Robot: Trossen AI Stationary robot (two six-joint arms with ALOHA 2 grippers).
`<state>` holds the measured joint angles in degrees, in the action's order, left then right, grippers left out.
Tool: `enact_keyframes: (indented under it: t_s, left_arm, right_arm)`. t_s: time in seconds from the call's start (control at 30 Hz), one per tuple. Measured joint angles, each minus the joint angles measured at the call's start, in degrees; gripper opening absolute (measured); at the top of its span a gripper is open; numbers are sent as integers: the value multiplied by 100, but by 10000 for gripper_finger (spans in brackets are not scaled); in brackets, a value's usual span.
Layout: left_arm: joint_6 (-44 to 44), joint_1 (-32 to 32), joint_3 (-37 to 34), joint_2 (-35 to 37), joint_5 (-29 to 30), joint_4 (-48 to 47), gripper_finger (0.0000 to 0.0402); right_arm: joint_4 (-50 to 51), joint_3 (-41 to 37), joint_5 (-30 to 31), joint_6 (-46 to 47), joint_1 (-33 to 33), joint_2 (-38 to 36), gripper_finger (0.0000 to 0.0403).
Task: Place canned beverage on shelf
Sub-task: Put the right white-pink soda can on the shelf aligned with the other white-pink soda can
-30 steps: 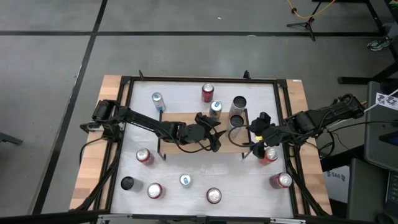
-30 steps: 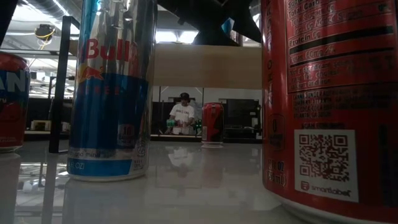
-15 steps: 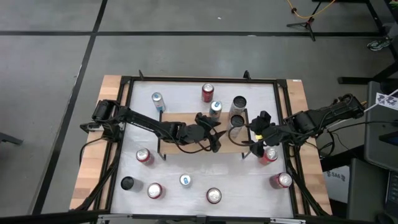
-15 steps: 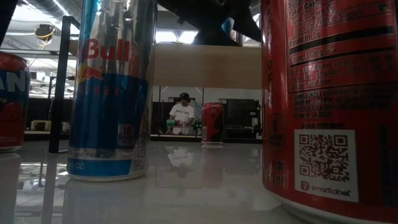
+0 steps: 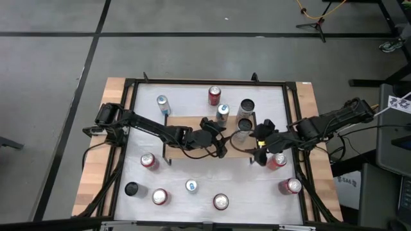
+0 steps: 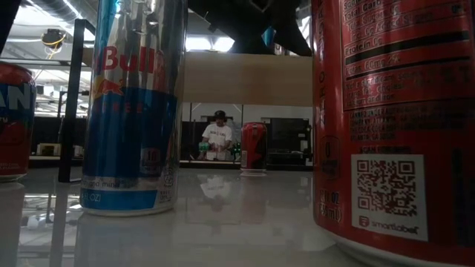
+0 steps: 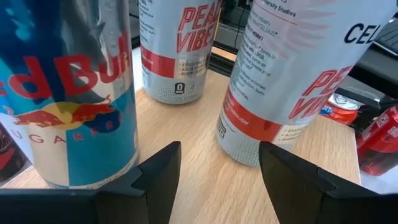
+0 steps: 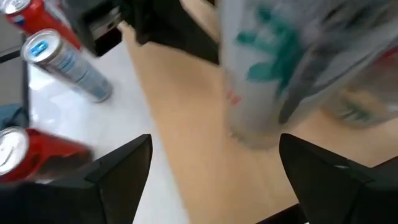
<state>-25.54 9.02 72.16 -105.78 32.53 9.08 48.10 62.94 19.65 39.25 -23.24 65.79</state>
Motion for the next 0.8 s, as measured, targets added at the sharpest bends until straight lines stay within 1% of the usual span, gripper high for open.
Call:
enact_keyframes:
  t_s: [0.1,0.17,0.6,0.8]
  left_arm:
    - [0,0,0,0,-2,-4,211]
    - [2,0,0,0,-2,-2,211]
    - [13,20,0,0,0,-7,211]
    - [15,15,0,0,0,-6,211]
  right_arm:
    - [-14,0,-376,126,-7,10,342]
    - [-64,0,-463,124,-7,10,342]
    - [-712,0,-379,107,-4,22,342]
    - [-1104,0,-285,304,-2,244,342]
